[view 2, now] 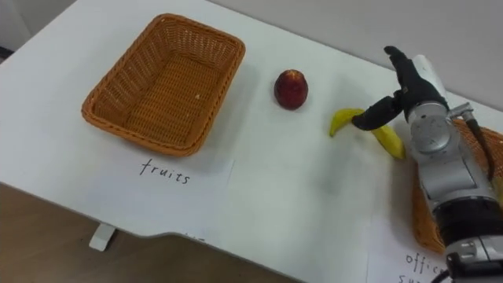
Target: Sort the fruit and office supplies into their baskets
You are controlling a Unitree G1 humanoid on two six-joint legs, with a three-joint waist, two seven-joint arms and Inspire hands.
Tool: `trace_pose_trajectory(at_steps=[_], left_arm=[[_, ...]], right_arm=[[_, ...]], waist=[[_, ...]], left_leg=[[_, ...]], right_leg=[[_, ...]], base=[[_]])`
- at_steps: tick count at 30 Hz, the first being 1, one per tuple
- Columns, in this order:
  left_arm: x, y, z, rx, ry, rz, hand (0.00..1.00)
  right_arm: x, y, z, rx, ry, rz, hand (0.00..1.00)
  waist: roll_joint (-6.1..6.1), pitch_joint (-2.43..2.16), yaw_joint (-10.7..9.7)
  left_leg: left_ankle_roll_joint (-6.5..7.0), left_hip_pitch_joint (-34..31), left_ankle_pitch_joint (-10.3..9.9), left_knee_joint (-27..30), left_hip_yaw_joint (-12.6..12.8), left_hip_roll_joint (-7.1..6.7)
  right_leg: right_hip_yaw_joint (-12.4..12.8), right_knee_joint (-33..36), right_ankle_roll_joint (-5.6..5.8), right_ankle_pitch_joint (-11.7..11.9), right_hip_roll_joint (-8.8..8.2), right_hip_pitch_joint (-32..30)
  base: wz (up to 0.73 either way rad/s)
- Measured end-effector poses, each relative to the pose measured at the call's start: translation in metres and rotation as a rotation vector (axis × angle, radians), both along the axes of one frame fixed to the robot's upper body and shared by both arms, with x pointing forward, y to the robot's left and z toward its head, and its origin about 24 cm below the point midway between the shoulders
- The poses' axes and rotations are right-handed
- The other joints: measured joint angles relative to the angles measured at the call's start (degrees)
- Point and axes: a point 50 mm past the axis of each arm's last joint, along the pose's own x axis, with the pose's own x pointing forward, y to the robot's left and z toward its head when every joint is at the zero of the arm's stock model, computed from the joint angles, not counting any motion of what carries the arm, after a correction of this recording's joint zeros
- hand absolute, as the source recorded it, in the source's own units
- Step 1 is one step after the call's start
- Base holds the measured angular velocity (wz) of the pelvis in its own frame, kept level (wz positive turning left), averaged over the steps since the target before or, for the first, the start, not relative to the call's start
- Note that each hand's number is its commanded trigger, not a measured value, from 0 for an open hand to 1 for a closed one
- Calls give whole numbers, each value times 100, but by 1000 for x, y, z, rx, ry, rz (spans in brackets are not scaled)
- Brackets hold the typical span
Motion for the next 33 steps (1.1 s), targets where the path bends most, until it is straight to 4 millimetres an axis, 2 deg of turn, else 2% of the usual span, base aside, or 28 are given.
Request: trace_pose_trajectory(at_steps=[7, 10, 12, 17, 26, 30, 33], left_arm=[[1, 0, 0, -4, -6, 8, 0], [1, 1, 1, -3, -6, 6, 0], [1, 1, 1, 0, -2, -7, 0], [3, 2, 1, 0, -5, -8, 0], [4, 5, 2, 7, -4, -15, 0], [9, 7, 4, 13, -9, -17, 0], [11, 9, 5, 19, -13, -19, 0]], right_arm=[[7, -1, 8, -23, -10, -8, 0], [10, 0, 12, -52, -14, -2, 0], [11, 1, 11, -96, 4, 9, 0], [13, 7, 6, -153, 44, 46, 0], [13, 17, -2, -190, 104, 112, 0], [12, 17, -5, -211, 122, 120, 0], [12, 17, -5, -227, 129, 124, 0]], waist=[[-24, -4, -24], [-49, -20, -30], [-81, -43, -26], [-117, -58, -3], [-116, -49, 29], [-141, -7, 101], [-165, -9, 140]], left_leg=[[1, -25, 1, -1, 2, 1], [1, -26, 1, -1, 2, 1], [1, -28, 1, 2, 2, 2], [0, -29, 1, 3, 13, 2], [1, -28, 2, -3, -8, 2], [1, -48, 2, -21, 7, 2], [0, -109, 2, -10, -13, 2]], right_leg=[[-5, -8, 0, 0, 1, -34], [-6, -8, 0, 0, 1, -33], [-6, -7, 0, 0, 1, -30], [-3, -7, -3, 3, -1, -31], [-3, -27, -4, 5, 3, -46], [0, -59, -4, 5, 8, -58], [-3, -60, -4, 5, 8, -120]], base=[[0], [0], [0], [0], [0], [0], [0]])
